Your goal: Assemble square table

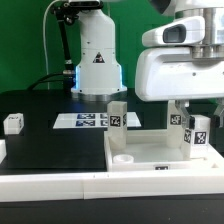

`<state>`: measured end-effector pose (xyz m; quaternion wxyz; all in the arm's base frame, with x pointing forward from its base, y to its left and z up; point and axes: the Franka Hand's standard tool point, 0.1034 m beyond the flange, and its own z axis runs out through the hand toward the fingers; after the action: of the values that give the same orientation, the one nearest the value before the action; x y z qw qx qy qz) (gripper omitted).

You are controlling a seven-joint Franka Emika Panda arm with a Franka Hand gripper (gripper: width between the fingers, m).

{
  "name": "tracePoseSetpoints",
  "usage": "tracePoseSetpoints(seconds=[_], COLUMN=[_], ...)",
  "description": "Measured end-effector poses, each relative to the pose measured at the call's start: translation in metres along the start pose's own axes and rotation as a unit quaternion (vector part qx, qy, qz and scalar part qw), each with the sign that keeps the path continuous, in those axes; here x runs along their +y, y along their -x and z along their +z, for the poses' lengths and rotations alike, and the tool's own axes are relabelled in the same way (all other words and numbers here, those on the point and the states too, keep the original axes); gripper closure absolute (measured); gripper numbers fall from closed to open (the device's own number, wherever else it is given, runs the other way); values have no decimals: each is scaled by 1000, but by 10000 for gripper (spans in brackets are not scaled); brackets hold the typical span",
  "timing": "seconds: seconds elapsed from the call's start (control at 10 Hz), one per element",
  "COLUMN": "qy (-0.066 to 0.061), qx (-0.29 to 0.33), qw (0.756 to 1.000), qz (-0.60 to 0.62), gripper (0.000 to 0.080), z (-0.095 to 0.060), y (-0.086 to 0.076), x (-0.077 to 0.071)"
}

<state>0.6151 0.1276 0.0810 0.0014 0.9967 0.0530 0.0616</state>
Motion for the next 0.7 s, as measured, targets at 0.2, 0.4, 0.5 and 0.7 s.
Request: tracePoseSetpoints(seconds=[0.2,0.4,0.5,0.7], qy=[0,0,0,-4], qx=[0,0,0,-1], qw=[1000,1000,1000,990], qz=[0,17,18,144], gripper=[506,506,506,506], z=[0,0,0,0], y=[0,0,0,0], x=[0,1,1,8])
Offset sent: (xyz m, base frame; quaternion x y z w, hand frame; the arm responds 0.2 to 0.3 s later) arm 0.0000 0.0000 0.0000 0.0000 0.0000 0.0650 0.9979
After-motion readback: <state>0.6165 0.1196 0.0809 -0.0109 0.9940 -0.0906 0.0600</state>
